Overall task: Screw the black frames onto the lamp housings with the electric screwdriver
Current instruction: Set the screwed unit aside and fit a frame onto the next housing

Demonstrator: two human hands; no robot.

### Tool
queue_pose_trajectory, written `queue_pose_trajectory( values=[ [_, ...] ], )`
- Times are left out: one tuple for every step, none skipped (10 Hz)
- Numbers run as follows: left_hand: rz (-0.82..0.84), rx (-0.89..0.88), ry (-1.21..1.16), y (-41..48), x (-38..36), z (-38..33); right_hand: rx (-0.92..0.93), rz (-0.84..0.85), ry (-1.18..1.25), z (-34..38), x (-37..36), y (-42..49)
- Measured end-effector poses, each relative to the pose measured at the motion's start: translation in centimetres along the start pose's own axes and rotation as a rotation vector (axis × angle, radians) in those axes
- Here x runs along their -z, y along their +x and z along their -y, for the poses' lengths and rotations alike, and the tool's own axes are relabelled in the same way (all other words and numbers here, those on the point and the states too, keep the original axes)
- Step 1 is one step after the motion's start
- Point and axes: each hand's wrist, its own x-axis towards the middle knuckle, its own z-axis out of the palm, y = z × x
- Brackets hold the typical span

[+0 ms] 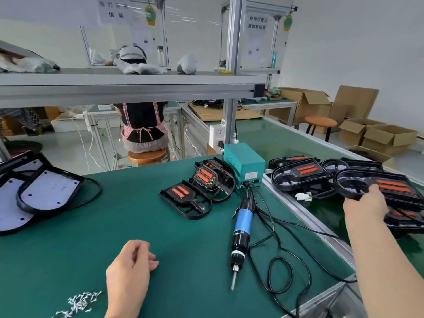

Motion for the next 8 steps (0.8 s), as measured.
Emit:
queue_pose_trajectory(
  values=[
    [-0.005,-0.014,0.011,0.0,0.0,0.0,0.124,-0.010,-0.325,-1.2,0.5,2.1],
    [-0.010,-0.020,0.015,0.2,-0.2,0.1,0.122,-0.003,-0.385,-0.8,-0.4,2.1],
    [-0.024,-0.029,0.002,0.4,-0.4,0.3,0.227,0.013,-1.018,0.0,-0.3,1.5],
    [-0.032,-0.041,-0.002,0.5,-0.6,0.4,0.233,-0.002,-1.284,0.2,-0.7,1.8],
    [-0.031,-0.041,-0.009,0.6,-0.7,0.6,0.011,0.016,-0.872,1.8,-1.3,1.9],
    [-0.034,-0.055,-0.011,0.8,-0.7,0.9,-0.361,0.069,-0.316,2.9,-1.2,1.9],
    [-0.042,-0.068,-0.020,0.8,-0.6,1.1,-0.162,0.238,-0.770,3.3,-1.3,3.5],
    [-0.037,-0.077,-0.023,0.8,-0.6,1.1,0.266,0.274,-1.614,1.0,-1.8,4.9]
  ],
)
